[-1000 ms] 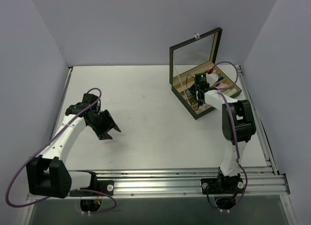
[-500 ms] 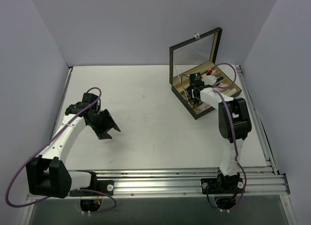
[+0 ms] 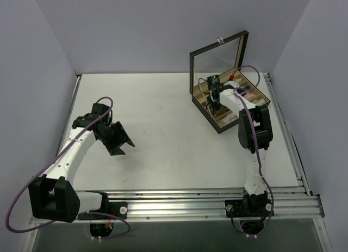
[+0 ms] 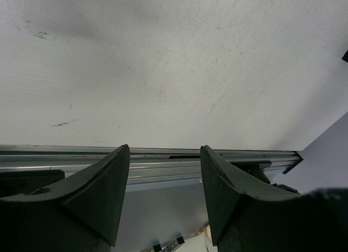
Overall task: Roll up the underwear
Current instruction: Place the rolled underwear into the container
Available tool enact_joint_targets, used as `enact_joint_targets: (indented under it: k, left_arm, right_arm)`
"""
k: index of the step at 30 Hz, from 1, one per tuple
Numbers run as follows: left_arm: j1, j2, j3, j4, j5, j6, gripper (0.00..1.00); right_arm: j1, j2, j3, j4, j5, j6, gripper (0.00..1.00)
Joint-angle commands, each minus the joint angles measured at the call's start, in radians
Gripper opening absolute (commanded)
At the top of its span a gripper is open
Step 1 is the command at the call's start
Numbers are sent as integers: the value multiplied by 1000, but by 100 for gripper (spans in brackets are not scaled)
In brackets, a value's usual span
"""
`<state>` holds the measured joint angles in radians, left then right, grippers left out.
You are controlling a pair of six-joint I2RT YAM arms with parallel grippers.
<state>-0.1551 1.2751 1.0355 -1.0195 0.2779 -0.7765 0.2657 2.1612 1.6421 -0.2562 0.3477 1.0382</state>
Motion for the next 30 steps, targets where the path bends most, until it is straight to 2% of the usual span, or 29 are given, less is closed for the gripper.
enact_joint_targets:
  k: [1,5,12,21,25,30]
  left_arm:
    - [-1,-31,49,-14,-6,-4,63]
    - [-1,-37,57,-19,-2,-6,63]
    - [-1,-52,69,-33,-5,-10,63]
    - [-8,-40,136,-77,-26,8,63]
    - [-6,-43,158,-86,-37,2,63]
    - [-8,-40,184,-71,-36,-21,63]
  right_arm:
    - [0,77,39,-212,28,28,7]
    - [-10,84,61,-198,7,10,18]
    - [-34,107,76,-146,-73,-39,25]
    - [-43,184,143,-202,-90,-18,27]
    - [-46,221,179,-229,-105,-36,35]
    - [-60,186,212,-221,-116,-93,42]
